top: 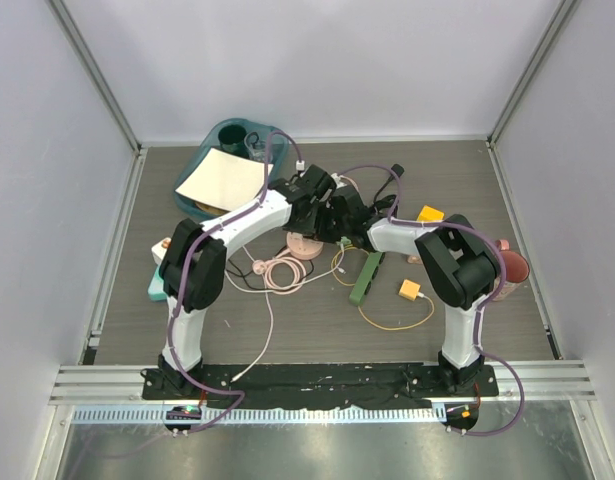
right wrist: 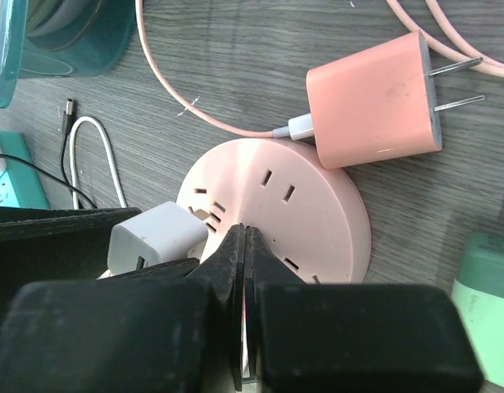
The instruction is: Pull the plug off the socket
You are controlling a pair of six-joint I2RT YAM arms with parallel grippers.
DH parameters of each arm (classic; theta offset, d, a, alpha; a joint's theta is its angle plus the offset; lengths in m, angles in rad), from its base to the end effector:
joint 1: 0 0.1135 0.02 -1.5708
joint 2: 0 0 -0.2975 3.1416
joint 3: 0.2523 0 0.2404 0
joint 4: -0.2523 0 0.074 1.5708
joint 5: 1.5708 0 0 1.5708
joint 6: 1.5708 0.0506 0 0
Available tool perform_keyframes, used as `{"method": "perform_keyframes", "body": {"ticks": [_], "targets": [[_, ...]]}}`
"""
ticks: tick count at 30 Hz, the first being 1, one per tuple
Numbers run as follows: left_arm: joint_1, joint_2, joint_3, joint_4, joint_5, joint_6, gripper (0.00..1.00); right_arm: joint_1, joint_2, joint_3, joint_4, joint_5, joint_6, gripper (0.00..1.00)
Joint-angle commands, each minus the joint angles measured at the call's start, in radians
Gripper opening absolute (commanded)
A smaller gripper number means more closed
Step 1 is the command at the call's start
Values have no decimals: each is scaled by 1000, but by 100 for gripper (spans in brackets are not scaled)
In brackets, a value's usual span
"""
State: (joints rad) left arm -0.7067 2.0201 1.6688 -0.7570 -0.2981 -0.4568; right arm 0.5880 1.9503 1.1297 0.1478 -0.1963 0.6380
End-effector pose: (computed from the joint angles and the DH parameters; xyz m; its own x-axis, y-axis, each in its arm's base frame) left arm 0.3466 -0.2764 0.2482 -0.8406 0.1634 -0.5164 0.1674 0.9851 0.0391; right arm 0.3519 0.2465 0.1834 -0.8161 0.1580 -0.5558 -0.2301 0.7935 0.5634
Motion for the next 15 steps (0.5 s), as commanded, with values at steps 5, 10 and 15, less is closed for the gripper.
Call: {"method": "perform_keyframes", "body": {"ticks": [5, 10, 15], "targets": [[19, -110, 33, -18, 30, -28, 0, -31, 23, -48, -254, 80, -34, 1], [139, -193, -104, 76, 143, -54, 6, -54, -47, 37, -278, 64, -50, 1], [180, -181, -100, 81, 178, -34, 40, -54, -125, 88, -298, 57, -43, 12]]}}
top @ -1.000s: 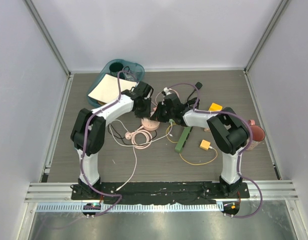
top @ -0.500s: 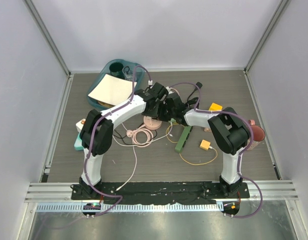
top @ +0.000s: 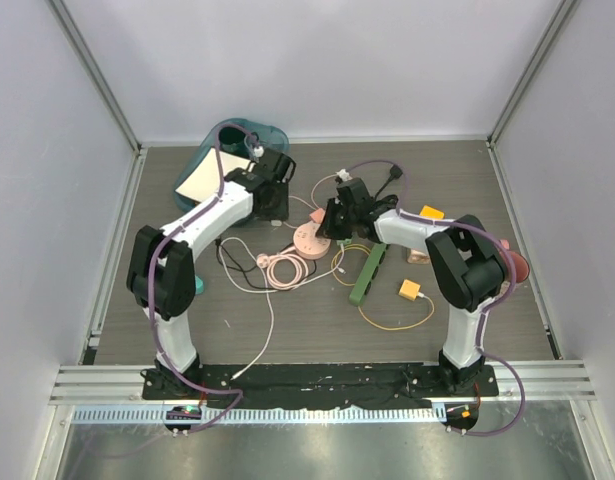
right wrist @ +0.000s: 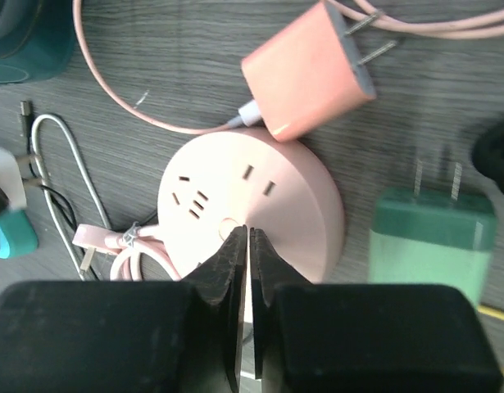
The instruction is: Pull the plug off the socket
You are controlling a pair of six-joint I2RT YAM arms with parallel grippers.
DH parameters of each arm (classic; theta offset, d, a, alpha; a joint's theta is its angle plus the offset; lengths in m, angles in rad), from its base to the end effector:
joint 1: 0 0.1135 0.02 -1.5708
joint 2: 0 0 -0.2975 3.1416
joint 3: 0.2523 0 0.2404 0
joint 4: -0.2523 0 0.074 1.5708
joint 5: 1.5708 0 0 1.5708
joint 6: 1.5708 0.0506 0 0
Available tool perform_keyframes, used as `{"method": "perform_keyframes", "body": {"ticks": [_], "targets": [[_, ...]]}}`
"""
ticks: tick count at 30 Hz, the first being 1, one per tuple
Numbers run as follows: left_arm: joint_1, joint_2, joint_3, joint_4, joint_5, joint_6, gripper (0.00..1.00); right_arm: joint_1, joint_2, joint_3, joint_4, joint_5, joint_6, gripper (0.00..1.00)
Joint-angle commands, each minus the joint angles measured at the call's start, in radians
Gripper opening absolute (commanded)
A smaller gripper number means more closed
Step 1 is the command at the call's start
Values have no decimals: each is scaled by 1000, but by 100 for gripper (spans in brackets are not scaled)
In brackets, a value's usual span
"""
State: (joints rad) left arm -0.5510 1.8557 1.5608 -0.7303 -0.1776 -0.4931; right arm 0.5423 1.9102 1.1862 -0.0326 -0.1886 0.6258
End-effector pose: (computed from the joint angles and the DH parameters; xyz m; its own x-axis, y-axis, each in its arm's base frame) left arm 0.3523 -0.2060 0.2829 -0.8485 -0.0255 -0.5286 0.0404 0.9928 -0.1126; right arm 0.3575 0.2265 0.1999 -0.8419 0.1645 -0.5140 -0.1611 0.8324 0.5302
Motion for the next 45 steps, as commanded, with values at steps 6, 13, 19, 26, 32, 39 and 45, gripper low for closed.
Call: {"method": "perform_keyframes", "body": {"ticks": [6, 13, 19, 26, 32, 39, 45], "targets": [[29, -29, 42, 43, 41, 21, 67, -5, -194, 30, -141, 74, -32, 28], [34, -99, 136, -217, -218, -80, 85, 44, -280, 23, -174, 107, -58, 48], [144, -243, 69, -451, -450, -235, 81, 126, -346, -31, -92, 118, -64, 70], [302, -525, -194, -446, -482, -245, 79, 186, -353, -56, -47, 126, -43, 90], [376, -538, -327, -382, -361, -240, 78, 194, -367, -82, -38, 129, -46, 90], [376, -478, -399, -324, -324, -306, 72, 196, -364, -85, -39, 133, -55, 90], [376, -411, -441, -271, -342, -315, 73, 199, -355, -76, -38, 124, -61, 90]]}}
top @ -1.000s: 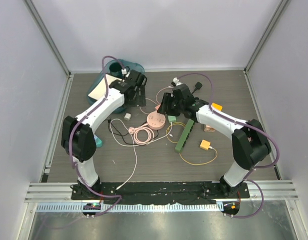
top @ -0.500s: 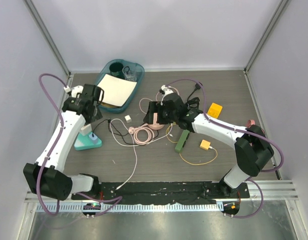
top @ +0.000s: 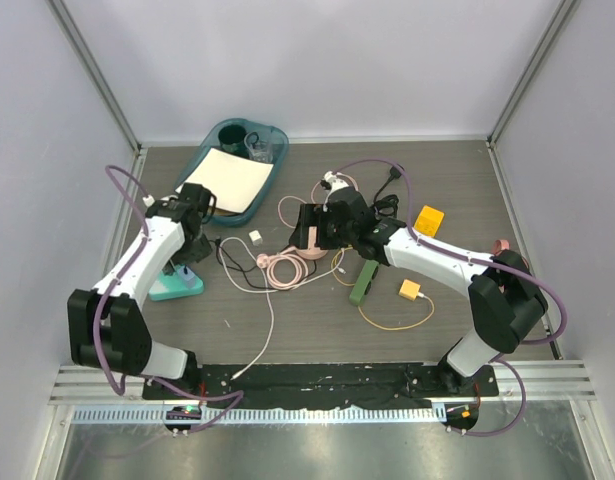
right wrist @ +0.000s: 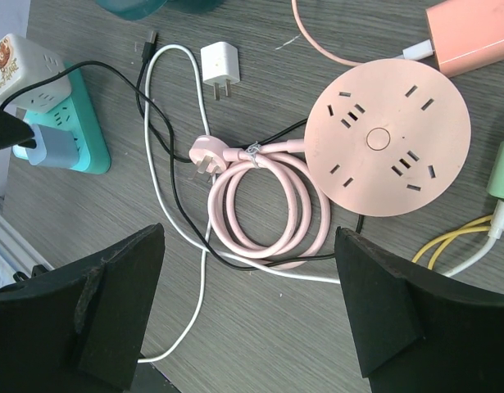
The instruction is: Pull the plug off the socket
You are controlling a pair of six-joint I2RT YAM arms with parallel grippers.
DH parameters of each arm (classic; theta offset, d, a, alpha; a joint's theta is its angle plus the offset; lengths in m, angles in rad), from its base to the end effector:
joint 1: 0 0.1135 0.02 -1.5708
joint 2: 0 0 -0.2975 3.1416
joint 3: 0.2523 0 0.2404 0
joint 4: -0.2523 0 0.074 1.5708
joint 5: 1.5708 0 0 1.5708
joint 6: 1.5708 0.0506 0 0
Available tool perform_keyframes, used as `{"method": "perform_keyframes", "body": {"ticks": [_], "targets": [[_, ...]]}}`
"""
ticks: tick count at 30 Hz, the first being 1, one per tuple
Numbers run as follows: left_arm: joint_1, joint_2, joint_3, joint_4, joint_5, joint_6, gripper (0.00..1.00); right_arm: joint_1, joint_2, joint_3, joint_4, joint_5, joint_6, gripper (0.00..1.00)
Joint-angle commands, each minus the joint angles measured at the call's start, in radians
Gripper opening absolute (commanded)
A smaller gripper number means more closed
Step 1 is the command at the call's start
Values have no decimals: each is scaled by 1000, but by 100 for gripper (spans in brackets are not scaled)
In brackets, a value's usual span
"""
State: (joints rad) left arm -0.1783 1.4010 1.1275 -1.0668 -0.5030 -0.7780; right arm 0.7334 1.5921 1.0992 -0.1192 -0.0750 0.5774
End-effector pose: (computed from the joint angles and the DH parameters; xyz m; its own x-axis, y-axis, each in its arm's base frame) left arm 0.2377 -0.0180 0.2864 -0.7155 -0.4959 -0.4921 -0.6390 0.7493 0.1739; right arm 0.2662 0.2449 0.2821 -0.7469 0.0597 -0.6623 -0.3645 0.7963 0.4828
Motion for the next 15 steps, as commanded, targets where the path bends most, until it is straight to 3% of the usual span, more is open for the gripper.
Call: {"method": "perform_keyframes", "body": {"ticks": [1, 5, 8, 14, 15], "targets": [[2, 58, -6, 62, -22, -33, 74, 8, -35, 14, 50, 14, -14, 90], [2, 136, 8, 68, -39, -30, 79, 9, -29, 21, 41, 18, -22, 90], [2, 164, 3, 88, -13, -18, 75, 9, -18, 21, 43, 20, -24, 90], [2, 167, -40, 100, 0, -10, 50, 11, -14, 7, 62, 14, -13, 90], [2, 155, -43, 102, 1, -10, 40, 14, -14, 7, 64, 14, -8, 90]]}}
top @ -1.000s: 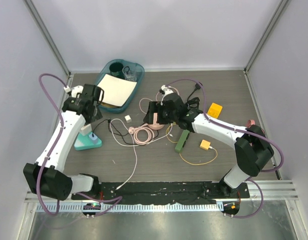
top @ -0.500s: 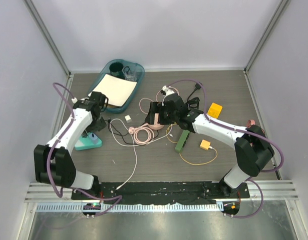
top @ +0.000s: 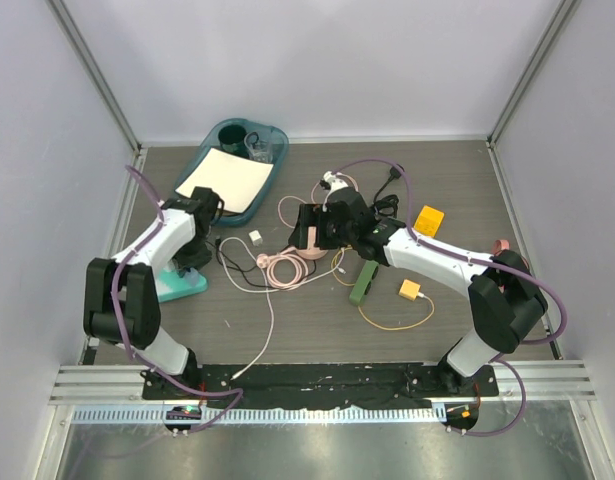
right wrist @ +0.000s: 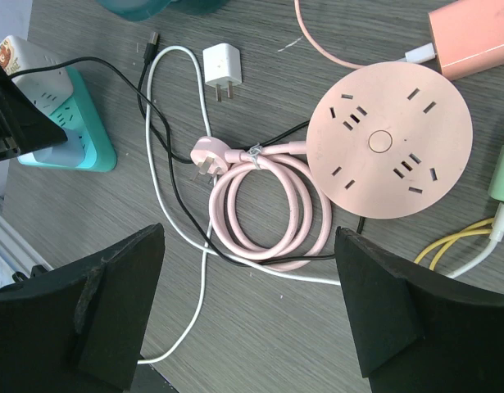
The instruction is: Pull the plug off the socket
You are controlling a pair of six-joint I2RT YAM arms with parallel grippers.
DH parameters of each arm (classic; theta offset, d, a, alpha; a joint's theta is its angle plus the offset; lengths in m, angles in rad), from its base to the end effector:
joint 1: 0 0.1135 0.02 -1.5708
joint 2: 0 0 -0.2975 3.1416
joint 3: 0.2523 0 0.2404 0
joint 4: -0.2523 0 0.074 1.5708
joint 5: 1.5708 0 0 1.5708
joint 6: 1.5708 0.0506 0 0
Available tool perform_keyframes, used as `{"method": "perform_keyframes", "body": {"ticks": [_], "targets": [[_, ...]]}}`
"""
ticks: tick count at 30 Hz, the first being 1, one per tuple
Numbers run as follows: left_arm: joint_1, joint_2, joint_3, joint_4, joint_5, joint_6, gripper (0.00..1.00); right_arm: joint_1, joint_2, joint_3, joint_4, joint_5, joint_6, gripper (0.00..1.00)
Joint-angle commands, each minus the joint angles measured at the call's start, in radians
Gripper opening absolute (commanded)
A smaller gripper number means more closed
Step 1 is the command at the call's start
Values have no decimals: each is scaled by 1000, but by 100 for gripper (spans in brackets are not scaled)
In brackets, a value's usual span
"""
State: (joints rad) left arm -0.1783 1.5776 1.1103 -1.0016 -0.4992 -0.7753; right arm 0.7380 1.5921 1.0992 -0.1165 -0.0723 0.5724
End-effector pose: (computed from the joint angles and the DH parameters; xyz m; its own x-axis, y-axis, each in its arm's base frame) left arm 0.2690 -0.0239 0.2419 -0.7747 -0.4848 -0.4060 -0.6083 0.7468 0.2689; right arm 0.2653 0.2462 0.2824 -0.7432 0.0544 -0.6669 -0.3716 0.7954 0.4789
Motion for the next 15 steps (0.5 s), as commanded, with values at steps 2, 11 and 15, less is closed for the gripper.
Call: {"method": "perform_keyframes", "body": {"ticks": [2, 11, 15], "targets": [[2, -31, -33, 43, 7, 1, 34, 12, -20, 7, 66, 9, -2, 90], [3, -33, -87, 61, 30, 19, 50, 24, -37, -18, 104, -11, 35, 90], [2, -28, -92, 61, 5, 24, 27, 35, -40, -24, 106, 0, 38, 90]]}}
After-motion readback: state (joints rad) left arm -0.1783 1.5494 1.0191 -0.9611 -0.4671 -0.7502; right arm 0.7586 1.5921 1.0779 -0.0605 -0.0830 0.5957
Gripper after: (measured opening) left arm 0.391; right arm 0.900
